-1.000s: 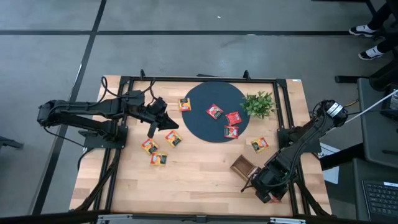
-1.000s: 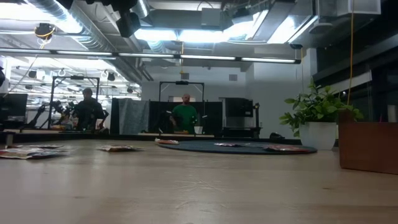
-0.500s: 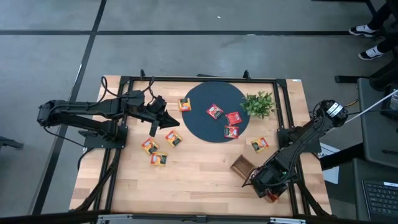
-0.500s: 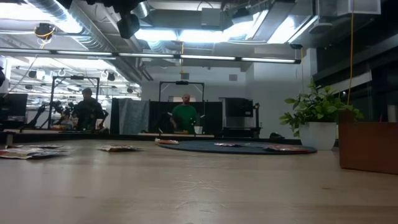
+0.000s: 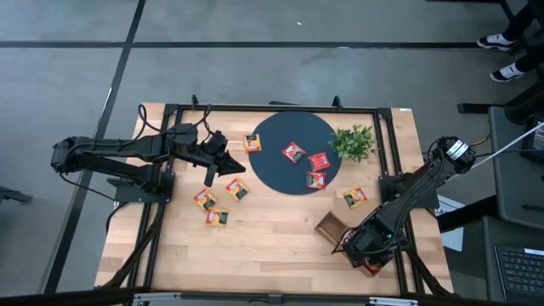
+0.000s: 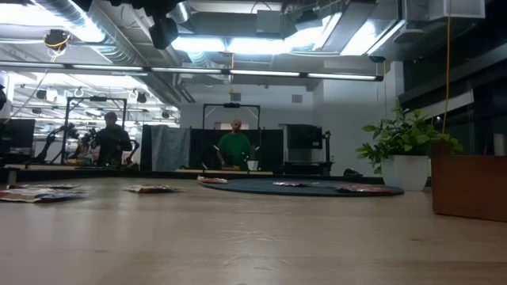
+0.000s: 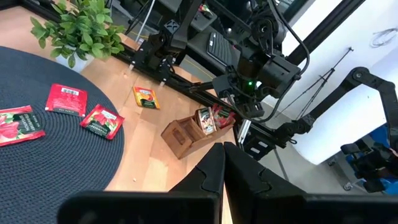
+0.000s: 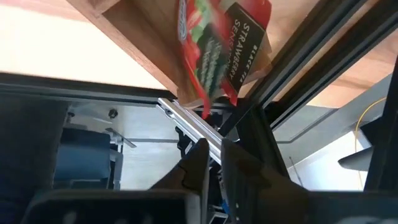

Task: Pick & Place Tea
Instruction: Put the red tea bag into the right section of the wooden organizer

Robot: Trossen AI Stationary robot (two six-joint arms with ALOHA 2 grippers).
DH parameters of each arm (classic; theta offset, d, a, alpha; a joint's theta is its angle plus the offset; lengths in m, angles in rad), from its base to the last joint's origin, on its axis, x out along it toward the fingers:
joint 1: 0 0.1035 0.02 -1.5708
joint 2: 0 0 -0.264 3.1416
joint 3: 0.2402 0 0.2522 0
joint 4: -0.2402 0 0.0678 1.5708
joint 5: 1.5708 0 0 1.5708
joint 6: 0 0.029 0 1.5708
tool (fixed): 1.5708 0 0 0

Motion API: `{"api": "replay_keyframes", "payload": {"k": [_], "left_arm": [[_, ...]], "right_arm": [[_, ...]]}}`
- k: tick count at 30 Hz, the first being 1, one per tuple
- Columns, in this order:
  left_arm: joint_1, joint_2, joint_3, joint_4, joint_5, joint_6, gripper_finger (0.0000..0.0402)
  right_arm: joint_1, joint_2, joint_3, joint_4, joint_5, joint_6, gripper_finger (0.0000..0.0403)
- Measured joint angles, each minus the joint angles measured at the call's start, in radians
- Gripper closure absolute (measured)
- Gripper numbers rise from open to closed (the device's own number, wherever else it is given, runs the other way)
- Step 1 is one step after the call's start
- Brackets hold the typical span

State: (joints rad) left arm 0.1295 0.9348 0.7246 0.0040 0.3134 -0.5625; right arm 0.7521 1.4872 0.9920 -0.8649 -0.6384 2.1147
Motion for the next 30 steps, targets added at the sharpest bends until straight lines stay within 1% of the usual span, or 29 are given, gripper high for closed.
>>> {"api": "replay_keyframes", "payload": {"k": [7, 9, 11, 17, 24, 30], "left_arm": [[0.000, 0.000, 0.000, 0.000, 0.002, 0.032, 0.0394], [0.000, 0.000, 0.000, 0.000, 0.002, 0.034, 0.0395], [0.000, 0.000, 0.000, 0.000, 0.002, 0.040, 0.0397], [0.000, 0.000, 0.000, 0.000, 0.002, 0.061, 0.0398], [0.000, 0.000, 0.000, -0.002, -0.003, 0.049, 0.0400], [0.000, 0.000, 0.000, -0.023, -0.101, -0.002, 0.0397]], "right_arm": [[0.000, 0.000, 0.000, 0.019, 0.004, 0.006, 0.0309], [-0.004, 0.000, 0.000, 0.040, 0.038, 0.001, 0.0303], [-0.014, 0.000, 0.000, 0.066, 0.103, -0.006, 0.0301], [-0.087, 0.000, 0.000, 0.180, 0.359, -0.098, 0.0300], [-0.205, 0.000, 0.000, 0.344, 0.559, -0.296, 0.0299], [-0.342, 0.000, 0.000, 0.398, 0.700, -0.454, 0.0299]]}}
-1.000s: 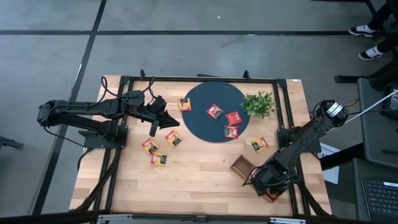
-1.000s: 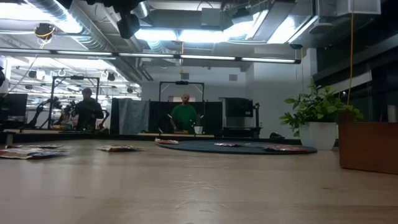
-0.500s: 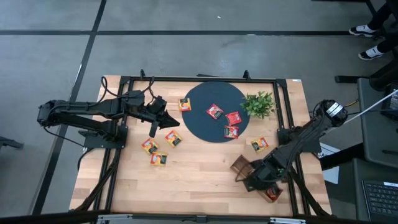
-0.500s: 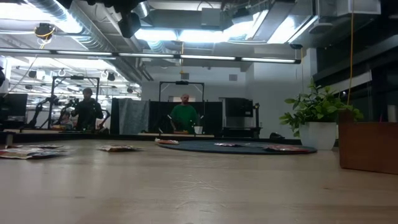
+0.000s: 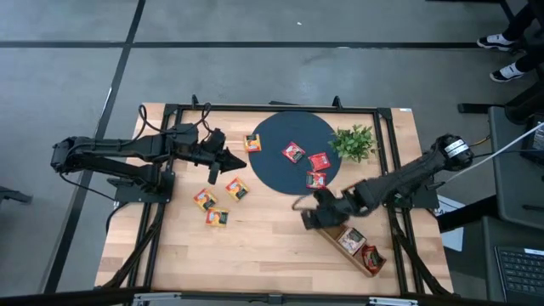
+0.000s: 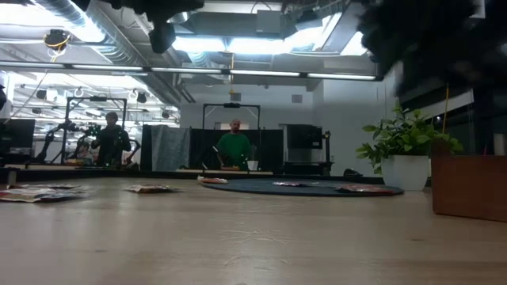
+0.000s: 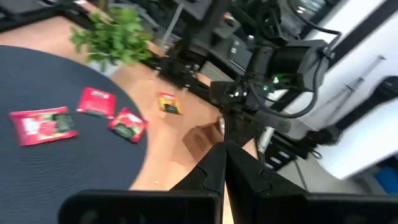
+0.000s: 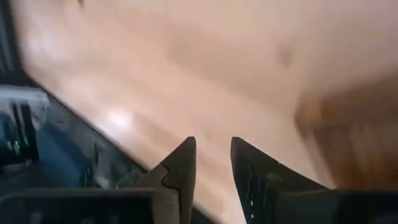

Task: Pick & Place Tea
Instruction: Put the red tea bag into the right section of the wooden organizer

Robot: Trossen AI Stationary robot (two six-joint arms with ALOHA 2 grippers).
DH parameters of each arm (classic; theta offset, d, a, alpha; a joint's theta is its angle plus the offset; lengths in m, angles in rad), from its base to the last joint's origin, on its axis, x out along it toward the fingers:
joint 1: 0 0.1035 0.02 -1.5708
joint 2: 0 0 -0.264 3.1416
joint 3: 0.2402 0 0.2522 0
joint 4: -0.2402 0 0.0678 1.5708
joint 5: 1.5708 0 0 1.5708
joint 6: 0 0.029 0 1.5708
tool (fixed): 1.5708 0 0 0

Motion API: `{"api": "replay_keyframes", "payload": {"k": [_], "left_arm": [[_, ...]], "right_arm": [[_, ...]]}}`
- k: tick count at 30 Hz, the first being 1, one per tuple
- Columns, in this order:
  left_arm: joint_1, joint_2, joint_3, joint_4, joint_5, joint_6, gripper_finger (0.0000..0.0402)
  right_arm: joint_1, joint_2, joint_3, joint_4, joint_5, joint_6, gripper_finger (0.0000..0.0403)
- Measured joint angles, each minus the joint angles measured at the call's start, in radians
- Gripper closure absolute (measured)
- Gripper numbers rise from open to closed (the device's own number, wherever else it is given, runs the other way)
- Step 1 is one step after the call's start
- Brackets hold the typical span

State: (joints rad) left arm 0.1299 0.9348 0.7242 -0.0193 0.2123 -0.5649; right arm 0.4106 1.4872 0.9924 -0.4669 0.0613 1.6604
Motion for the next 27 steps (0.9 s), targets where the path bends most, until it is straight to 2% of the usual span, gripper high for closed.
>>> {"api": "replay_keyframes", "payload": {"k": [6, 11, 19, 27], "left_arm": [[0.000, 0.026, 0.000, -0.044, -0.034, -0.053, 0.0399], [0.000, 0.109, 0.027, -0.090, -0.027, -0.081, 0.0400], [0.027, 0.283, 0.124, -0.115, -0.008, 0.067, 0.0400], [0.099, 0.458, 0.229, -0.116, -0.008, 0.159, 0.0399]], "right_arm": [[-0.155, 0.000, 0.000, 0.013, 0.061, -0.195, 0.0299], [-0.273, 0.000, 0.000, 0.066, 0.072, -0.326, 0.0299], [-0.415, 0.000, 0.000, 0.084, 0.076, -0.448, 0.0299], [-0.494, 0.000, 0.000, 0.074, 0.069, -0.617, 0.0299]]}}
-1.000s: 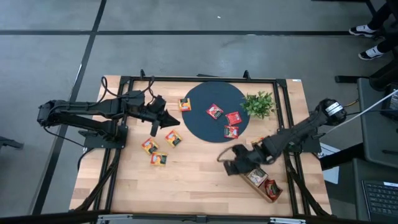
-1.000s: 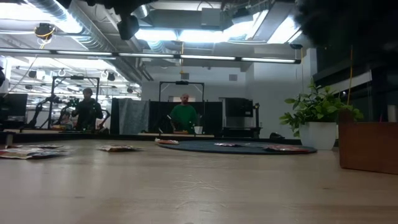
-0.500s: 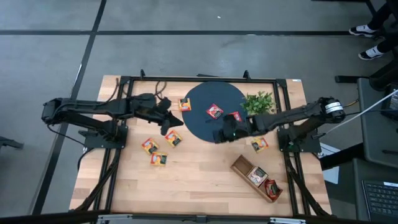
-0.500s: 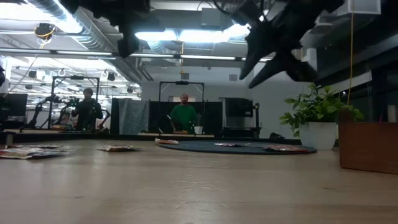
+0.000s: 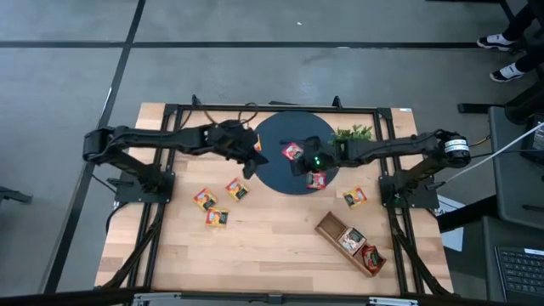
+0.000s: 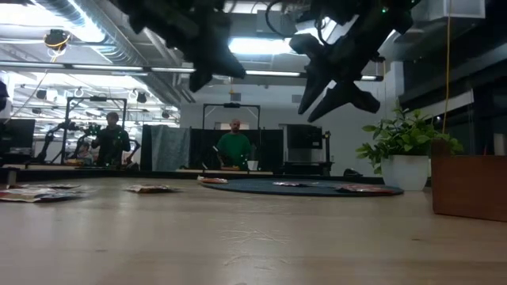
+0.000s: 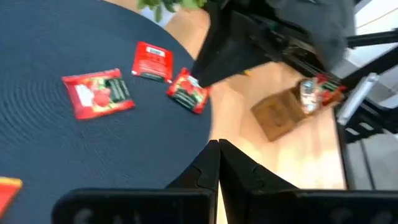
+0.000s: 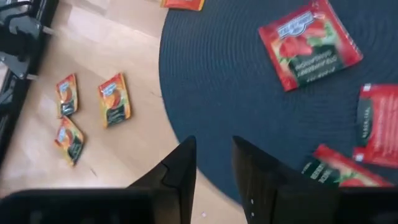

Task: Pick & Place Tea
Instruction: Put the red tea bag into the right section of the wooden organizer

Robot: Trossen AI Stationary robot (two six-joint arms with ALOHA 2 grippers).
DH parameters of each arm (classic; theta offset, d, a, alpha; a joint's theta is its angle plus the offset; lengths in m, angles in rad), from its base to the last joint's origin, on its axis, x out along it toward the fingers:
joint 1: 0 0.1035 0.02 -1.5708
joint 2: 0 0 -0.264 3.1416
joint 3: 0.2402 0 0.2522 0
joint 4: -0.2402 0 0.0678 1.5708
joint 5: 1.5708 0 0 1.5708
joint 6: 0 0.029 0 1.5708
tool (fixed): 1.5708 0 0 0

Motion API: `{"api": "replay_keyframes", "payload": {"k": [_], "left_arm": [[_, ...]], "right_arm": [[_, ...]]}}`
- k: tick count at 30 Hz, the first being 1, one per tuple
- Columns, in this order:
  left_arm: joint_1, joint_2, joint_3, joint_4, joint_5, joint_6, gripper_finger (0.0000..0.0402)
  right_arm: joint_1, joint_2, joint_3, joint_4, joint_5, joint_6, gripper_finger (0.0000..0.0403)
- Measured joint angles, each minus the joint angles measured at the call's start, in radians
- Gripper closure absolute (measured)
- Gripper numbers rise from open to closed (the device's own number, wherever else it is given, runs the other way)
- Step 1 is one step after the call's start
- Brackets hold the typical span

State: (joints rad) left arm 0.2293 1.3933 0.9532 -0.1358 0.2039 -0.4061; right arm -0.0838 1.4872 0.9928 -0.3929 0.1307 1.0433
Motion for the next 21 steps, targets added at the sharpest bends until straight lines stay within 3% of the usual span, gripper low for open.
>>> {"api": "replay_keyframes", "payload": {"k": [6, 10, 21], "left_arm": [[0.039, 0.143, 0.141, -0.053, -0.007, 0.098, 0.0400], [0.057, 0.242, 0.218, -0.057, -0.074, 0.173, 0.0399], [0.110, 0.456, 0.311, -0.043, -0.079, 0.283, 0.0400]], "right_arm": [[-0.043, 0.000, 0.000, -0.002, -0.001, -0.113, 0.0299], [-0.071, 0.000, 0.000, -0.020, -0.007, -0.185, 0.0299], [-0.158, 0.000, 0.000, -0.115, -0.011, -0.291, 0.0299]]}}
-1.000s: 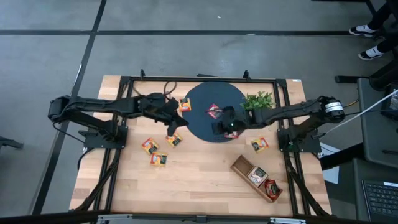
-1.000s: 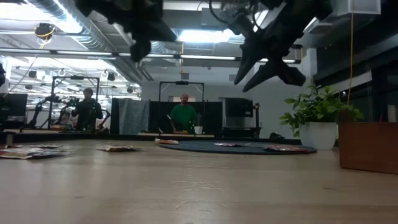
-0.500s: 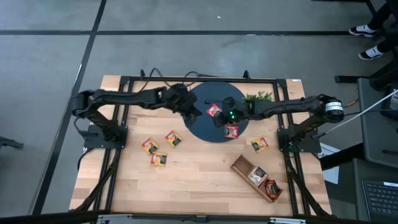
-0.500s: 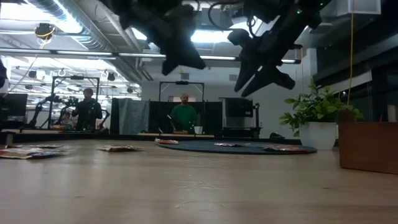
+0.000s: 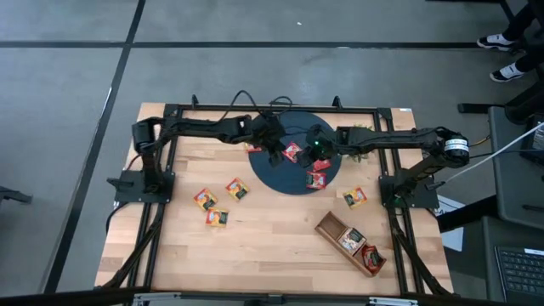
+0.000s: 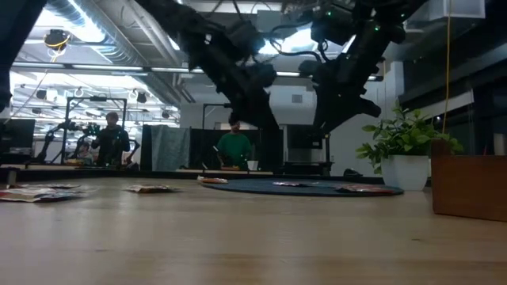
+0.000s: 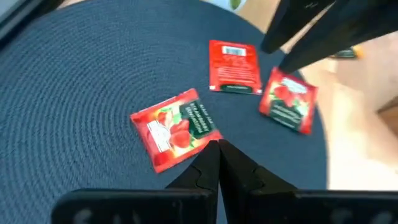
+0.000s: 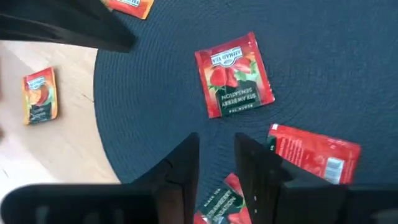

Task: Pick & Place Tea
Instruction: Put the red tea bag into the right section of the wooden organizer

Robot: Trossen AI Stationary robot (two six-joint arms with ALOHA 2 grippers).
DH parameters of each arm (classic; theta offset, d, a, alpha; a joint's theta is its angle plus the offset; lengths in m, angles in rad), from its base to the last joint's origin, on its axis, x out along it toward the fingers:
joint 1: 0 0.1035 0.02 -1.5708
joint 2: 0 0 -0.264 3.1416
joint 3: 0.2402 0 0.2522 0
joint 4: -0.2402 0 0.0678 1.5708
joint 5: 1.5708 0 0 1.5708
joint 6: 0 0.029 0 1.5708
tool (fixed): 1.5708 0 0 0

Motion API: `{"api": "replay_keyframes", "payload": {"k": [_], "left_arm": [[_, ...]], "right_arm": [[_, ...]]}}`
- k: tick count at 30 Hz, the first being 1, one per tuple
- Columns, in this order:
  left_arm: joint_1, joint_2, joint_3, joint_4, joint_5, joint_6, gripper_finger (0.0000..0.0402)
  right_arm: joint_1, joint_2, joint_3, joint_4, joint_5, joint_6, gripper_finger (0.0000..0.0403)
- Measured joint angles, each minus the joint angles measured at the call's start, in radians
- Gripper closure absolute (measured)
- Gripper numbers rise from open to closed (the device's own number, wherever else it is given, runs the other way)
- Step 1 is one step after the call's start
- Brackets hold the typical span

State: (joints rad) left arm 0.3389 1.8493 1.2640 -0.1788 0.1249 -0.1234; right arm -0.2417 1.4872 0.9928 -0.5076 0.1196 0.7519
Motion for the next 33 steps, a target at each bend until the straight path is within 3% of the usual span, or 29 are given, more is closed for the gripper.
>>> {"api": "replay_keyframes", "payload": {"k": [8, 20, 25, 29, 33], "left_arm": [[0.011, 0.137, 0.039, 0.100, 0.003, 0.006, 0.0399], [0.010, 0.274, 0.046, 0.117, -0.006, 0.017, 0.0400], [-0.015, 0.288, 0.049, 0.126, -0.101, 0.067, 0.0397], [-0.018, 0.288, 0.049, 0.123, -0.108, 0.076, 0.0400], [-0.017, 0.289, 0.049, 0.119, -0.108, 0.066, 0.0397]], "right_arm": [[-0.038, 0.000, 0.000, 0.000, -0.034, -0.020, 0.0299], [-0.043, 0.011, 0.000, 0.000, -0.061, -0.023, 0.0299], [-0.043, 0.011, 0.000, 0.001, -0.061, -0.022, 0.0299], [-0.043, 0.011, -0.009, 0.007, -0.061, 0.003, 0.0299], [-0.059, 0.011, -0.116, 0.082, -0.074, 0.084, 0.0299]]}}
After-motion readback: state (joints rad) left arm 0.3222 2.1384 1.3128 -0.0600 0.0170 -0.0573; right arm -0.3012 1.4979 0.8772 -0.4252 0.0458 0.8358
